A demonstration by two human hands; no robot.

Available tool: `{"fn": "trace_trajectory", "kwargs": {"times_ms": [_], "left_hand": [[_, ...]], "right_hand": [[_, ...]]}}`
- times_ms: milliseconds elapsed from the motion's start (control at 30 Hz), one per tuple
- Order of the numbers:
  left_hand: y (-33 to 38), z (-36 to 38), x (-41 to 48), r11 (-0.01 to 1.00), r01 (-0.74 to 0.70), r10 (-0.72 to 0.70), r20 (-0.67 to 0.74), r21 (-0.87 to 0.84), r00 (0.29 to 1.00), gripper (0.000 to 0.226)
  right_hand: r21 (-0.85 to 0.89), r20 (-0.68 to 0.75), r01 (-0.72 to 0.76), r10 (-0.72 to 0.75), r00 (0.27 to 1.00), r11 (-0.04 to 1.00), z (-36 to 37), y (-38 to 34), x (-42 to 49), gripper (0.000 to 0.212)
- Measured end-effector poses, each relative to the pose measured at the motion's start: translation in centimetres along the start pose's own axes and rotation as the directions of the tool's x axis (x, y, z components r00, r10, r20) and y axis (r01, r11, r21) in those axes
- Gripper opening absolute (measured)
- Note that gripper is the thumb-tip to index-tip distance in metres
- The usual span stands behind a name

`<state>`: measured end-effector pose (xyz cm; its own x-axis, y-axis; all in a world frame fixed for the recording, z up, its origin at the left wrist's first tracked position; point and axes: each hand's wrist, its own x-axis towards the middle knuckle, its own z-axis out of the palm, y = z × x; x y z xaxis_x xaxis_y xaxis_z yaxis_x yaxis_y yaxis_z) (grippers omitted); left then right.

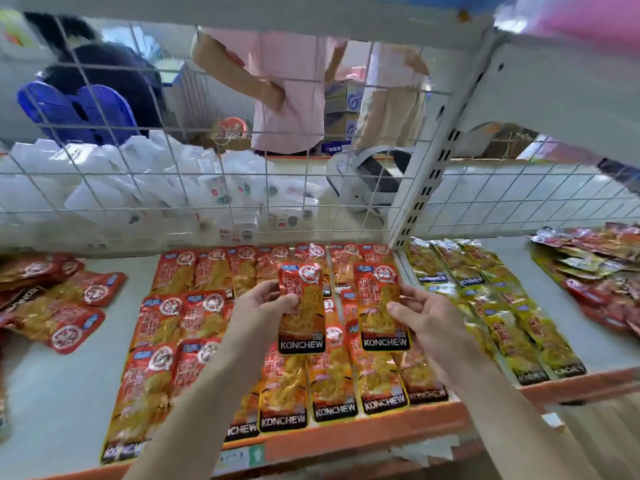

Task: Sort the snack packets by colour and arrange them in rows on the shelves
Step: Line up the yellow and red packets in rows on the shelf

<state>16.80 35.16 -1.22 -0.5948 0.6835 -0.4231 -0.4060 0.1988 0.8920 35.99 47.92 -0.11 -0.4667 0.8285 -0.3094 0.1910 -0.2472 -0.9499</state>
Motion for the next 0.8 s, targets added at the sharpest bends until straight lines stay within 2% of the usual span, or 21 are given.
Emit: {"fn": "trace_trajectory", "kwargs": {"times_ms": [233, 333, 400, 500, 667, 800], "left_hand": [[-0.1, 4.2, 1.5, 0.994, -0.034, 0.039, -0.047, 0.108, 0.998, 0.011], [-0.1, 5.5, 2.3, 0.98, -0.047, 0.061, -0.072, 0.191, 0.996, 0.019], [-0.1, 6.1, 2.8, 0.977, -0.053, 0.07, -0.079, 0.206, 0.994, 0.006], [0.1, 6.9, 3.5, 0.97, -0.058, 0.08, -0.084, 0.236, 0.993, 0.002], [0.3, 8.1, 4.8, 0.94, -0.096, 0.124, -0.064, 0.328, 0.99, 0.011], [0.3, 8.8, 5.9, 0.913, -0.109, 0.145, -0.063, 0.392, 0.987, 0.003]], "right_hand": [[-0.027, 0.065, 0.017, -0.016, 0.998, 0.999, -3.7, -0.7, 3.3, 0.022], [-0.06, 0.067, 0.036, -0.032, 0.997, 0.998, -4.5, -0.9, 4.7, 0.023], [-0.089, 0.068, 0.029, -0.023, 0.997, 0.996, -4.8, -0.9, 5.6, 0.022], [-0.122, 0.072, 0.026, -0.017, 0.997, 0.992, -5.1, -0.7, 6.9, 0.019], [-0.185, 0.063, 0.029, -0.017, 0.998, 0.982, -5.1, -0.4, 8.8, 0.02], [-0.24, 0.037, 0.024, -0.015, 0.999, 0.97, -4.7, 0.2, 10.3, 0.031]]}}
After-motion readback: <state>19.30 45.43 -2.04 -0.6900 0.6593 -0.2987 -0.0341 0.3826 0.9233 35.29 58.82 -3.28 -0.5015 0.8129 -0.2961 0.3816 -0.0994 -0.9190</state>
